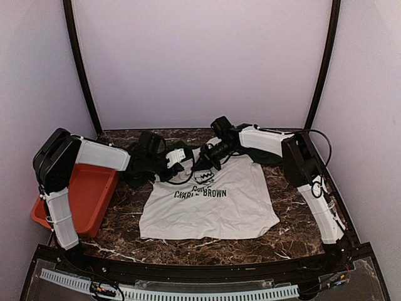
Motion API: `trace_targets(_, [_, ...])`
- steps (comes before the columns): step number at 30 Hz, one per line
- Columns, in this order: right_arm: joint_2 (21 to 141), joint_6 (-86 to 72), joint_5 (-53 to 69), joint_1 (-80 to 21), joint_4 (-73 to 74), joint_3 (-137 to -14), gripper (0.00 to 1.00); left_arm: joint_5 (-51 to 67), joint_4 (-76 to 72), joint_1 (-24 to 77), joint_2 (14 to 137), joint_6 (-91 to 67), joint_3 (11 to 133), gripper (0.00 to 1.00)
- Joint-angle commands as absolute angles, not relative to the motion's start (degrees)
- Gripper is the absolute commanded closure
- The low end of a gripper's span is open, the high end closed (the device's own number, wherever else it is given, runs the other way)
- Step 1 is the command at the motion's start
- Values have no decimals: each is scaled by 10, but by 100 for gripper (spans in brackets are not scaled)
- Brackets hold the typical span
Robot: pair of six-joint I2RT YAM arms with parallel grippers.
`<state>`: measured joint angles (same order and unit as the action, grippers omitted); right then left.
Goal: Pin the brooch onto the clothing
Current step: Cross the brooch on the flattened clothing.
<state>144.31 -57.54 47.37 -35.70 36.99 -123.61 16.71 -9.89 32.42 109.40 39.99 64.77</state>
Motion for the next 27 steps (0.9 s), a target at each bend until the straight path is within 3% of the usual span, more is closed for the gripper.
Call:
trace_targets(1, [1446, -582, 479, -354, 356, -1241, 100, 187, -97, 328, 1061, 407, 639, 99])
trace_targets(27, [1476, -562, 486, -354, 389, -1289, 100, 226, -66, 332, 1055, 442, 642, 99])
